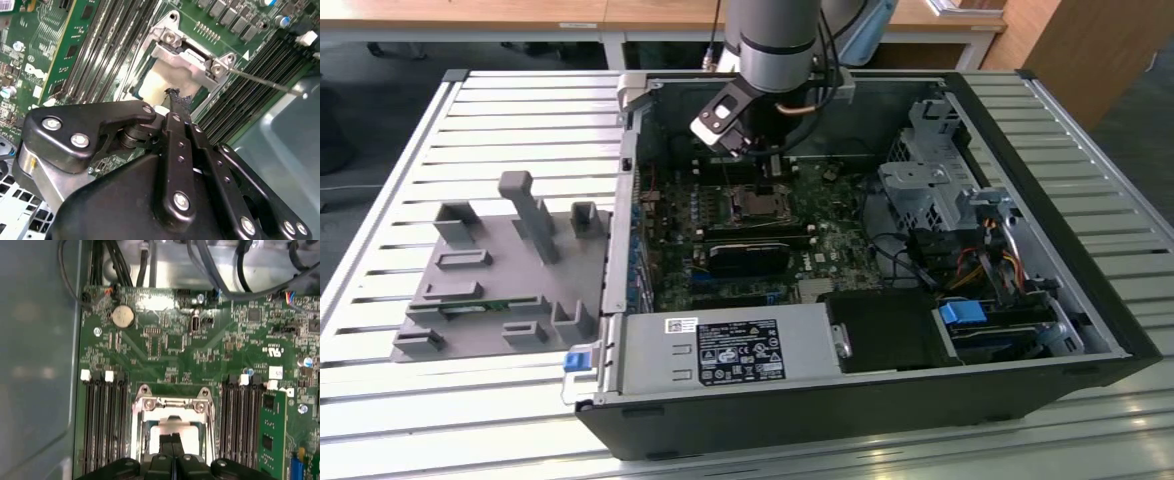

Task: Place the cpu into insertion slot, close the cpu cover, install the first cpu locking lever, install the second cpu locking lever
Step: 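Close the cpu cover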

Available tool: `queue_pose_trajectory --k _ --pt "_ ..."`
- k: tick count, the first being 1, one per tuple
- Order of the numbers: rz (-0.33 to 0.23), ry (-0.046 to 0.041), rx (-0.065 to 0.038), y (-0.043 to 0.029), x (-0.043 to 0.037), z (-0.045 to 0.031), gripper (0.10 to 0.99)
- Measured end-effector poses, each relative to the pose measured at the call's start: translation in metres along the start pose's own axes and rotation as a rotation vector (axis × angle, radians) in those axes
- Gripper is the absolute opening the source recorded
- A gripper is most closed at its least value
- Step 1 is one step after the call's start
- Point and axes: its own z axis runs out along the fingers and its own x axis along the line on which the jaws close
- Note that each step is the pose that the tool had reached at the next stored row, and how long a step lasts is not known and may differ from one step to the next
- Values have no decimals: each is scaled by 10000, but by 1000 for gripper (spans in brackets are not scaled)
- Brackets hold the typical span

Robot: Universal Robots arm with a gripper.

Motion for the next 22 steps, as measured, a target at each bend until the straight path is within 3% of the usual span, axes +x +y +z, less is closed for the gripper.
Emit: queue_pose_trajectory --k 15,22 --pt "-127 19 0 -195 4 48 106" --pt "-152 29 0 -219 4 99 106"
